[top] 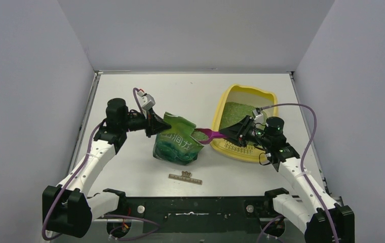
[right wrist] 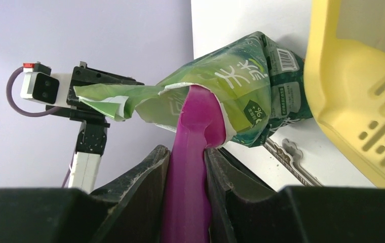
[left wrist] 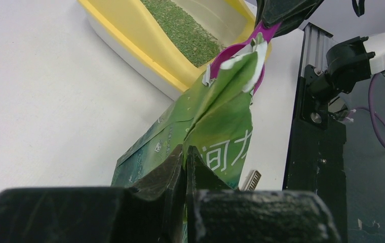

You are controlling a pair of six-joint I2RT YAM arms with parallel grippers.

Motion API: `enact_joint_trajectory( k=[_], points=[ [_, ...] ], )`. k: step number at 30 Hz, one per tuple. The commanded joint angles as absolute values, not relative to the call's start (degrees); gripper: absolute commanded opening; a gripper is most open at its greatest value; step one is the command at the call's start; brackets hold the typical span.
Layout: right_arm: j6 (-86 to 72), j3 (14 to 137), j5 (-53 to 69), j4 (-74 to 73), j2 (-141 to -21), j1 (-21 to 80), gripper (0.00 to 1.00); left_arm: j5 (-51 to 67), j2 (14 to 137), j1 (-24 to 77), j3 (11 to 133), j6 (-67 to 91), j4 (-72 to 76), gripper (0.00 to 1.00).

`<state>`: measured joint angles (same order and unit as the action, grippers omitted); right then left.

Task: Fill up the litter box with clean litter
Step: 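Scoop the cat litter from the cat litter bag.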

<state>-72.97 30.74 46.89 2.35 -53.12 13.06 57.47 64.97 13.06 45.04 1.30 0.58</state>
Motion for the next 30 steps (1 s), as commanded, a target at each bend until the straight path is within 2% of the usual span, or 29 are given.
enact_joint_trajectory(
  k=[1,6,12,15,17,20,24,30],
  points=[
    [-67.72,34.61,49.62,-4.81,-50.32,9.81,0.0,57.75,64.42,13.0,48.07,0.89,1.67,0.0],
    [-79.01,30.47,48.11,14.7,-53.89,14.88,0.0,57.79,64.54,13.31,47.46,1.32,2.9,0.0],
    [-80.84,27.03,47.77,15.3,-50.55,11.69,0.0,57.88,64.43,13.52,47.68,1.25,1.88,0.0],
    [-81.61,26.81,46.45,19.93,-53.89,15.28,0.0,57.77,64.28,13.62,47.38,1.3,3.15,0.0],
    [-82.57,26.49,49.63,22.71,-54.88,14.15,0.0,57.81,64.54,13.61,47.57,1.95,3.57,0.0],
    [-83.85,24.73,48.67,21.78,-50.95,9.27,0.0,57.88,64.39,13.62,47.62,1.75,2.38,0.0],
    [-81.46,27.82,49.85,21.48,-54.55,13.01,0.0,57.75,64.4,13.69,47.0,2.14,4.23,0.0],
    [-80.43,27.28,52.81,18.08,-51.66,8.93,0.0,57.92,64.39,13.66,47.23,1.84,3.48,0.0]
  ],
)
